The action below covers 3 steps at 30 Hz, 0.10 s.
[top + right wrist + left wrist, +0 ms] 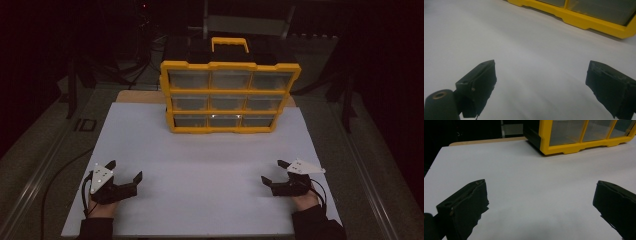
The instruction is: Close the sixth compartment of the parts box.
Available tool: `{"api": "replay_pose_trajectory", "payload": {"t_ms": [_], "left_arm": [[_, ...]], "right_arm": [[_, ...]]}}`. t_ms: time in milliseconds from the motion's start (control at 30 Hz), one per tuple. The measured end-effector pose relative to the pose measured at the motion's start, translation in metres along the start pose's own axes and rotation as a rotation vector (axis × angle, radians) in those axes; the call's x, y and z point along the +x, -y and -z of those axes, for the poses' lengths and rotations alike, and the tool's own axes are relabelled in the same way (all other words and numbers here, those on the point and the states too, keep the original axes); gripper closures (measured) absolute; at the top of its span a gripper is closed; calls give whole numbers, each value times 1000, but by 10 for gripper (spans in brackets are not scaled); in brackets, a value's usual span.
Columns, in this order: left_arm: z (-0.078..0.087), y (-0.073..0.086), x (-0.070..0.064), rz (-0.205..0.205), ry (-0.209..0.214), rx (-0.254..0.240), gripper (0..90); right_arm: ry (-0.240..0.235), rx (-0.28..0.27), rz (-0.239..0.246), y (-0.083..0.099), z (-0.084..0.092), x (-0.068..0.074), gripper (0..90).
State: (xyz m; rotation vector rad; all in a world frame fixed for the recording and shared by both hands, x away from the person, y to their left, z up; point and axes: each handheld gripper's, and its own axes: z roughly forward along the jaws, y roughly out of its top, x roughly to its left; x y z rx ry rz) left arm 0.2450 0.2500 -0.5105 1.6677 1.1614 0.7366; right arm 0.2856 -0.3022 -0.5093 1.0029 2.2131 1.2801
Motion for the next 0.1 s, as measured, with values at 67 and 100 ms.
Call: {"api": "replay_pose_trajectory", "payload": {"t_ms": [67, 100], "left_arm": [[0, 0, 0, 0, 1, -1, 0], [0, 0, -1, -4, 4, 1, 0]], "right_arm": [[-3, -1, -1, 0, 0, 0, 97], [-6, -2, -2, 0, 0, 0, 96]]}}
